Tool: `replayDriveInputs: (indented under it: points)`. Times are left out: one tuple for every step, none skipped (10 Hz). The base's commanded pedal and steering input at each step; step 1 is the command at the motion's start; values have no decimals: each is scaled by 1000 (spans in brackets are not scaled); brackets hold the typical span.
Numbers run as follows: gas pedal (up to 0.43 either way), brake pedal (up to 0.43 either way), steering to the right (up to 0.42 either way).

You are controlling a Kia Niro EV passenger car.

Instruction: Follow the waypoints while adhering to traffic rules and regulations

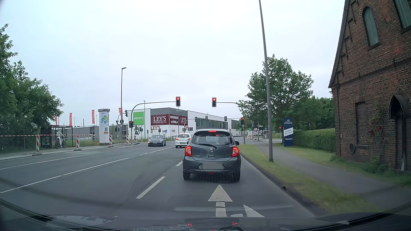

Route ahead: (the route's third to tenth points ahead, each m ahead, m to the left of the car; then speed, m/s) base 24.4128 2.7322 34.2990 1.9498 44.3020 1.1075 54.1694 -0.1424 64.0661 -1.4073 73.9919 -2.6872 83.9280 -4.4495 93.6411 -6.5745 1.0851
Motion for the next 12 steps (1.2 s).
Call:
replayDriveInputs:
  points:
    - [0, 110, -3]
    - [0, 110, -3]
    - [0, 116, -3]
    - [0, 116, -3]
    - [0, 128, -3]
    - [0, 128, -3]
    - [0, 128, -2]
    - [0, 128, -2]
    - [0, 116, -2]
    - [0, 104, -2]
    - [0, 85, -2]
    - [0, 73, -2]
